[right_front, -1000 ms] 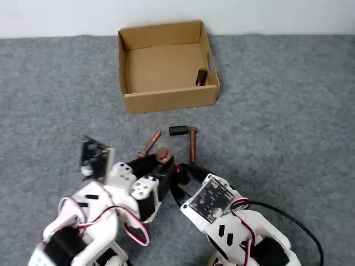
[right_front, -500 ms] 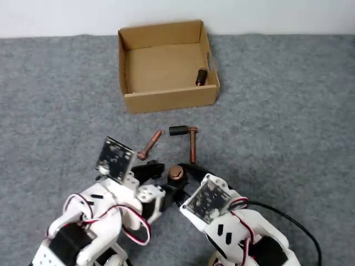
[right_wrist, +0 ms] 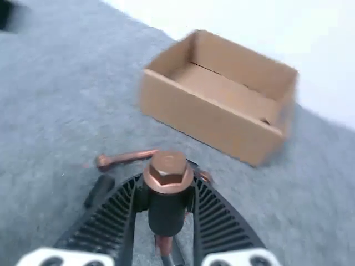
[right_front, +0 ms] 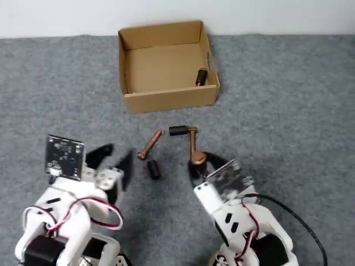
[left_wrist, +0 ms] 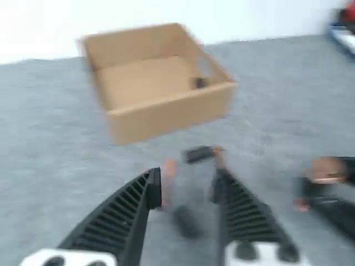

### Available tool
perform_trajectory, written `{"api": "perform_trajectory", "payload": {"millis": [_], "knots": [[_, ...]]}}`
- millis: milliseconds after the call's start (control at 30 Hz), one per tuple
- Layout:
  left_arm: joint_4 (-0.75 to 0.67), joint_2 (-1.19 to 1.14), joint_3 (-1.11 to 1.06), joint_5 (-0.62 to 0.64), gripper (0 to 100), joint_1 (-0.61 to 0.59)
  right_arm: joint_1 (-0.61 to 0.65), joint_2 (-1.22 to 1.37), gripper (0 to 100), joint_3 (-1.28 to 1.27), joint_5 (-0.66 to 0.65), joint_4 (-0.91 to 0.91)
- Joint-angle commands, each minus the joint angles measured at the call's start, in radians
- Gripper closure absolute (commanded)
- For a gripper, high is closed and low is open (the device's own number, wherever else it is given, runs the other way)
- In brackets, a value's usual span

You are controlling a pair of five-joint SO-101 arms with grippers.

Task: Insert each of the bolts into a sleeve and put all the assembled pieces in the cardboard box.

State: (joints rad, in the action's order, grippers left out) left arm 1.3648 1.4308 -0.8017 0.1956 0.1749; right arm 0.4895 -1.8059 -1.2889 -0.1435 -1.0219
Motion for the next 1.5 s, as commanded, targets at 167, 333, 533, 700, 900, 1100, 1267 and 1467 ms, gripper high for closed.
{"api": "perform_trajectory", "payload": {"millis": [167, 333, 533, 700, 900, 1100, 1267, 1467], "knots": [[-0.017, 0.000, -0.206, -0.175, 100, -0.316, -0.208, 0.004, 99.1, 0.049, 0.290, -0.004], [-0.175, 0.000, -0.433, -0.172, 100, -0.399, -0.213, 0.159, 99.1, 0.184, 0.394, -0.114], [-0.407, 0.000, -0.702, -0.172, 100, -0.404, -0.208, 0.466, 99.1, 0.405, 0.474, -0.131], [-0.540, 0.000, -0.820, -0.170, 100, -0.404, -0.208, 0.687, 99.1, 0.578, 0.474, -0.120], [-0.640, 0.000, -0.869, -0.169, 100, -0.381, -0.208, 0.920, 99.1, 0.733, 0.396, 0.031], [-0.686, 0.000, -0.888, -0.170, 100, -0.331, -0.208, 1.139, 99.1, 0.824, 0.292, 0.280], [-0.684, 0.000, -0.888, -0.170, 100, -0.331, -0.208, 1.337, 99.1, 0.907, 0.209, 0.510], [-0.684, 0.000, -0.888, -0.170, 100, -0.333, -0.208, 1.601, 99.1, 1.039, 0.170, 0.713]]}}
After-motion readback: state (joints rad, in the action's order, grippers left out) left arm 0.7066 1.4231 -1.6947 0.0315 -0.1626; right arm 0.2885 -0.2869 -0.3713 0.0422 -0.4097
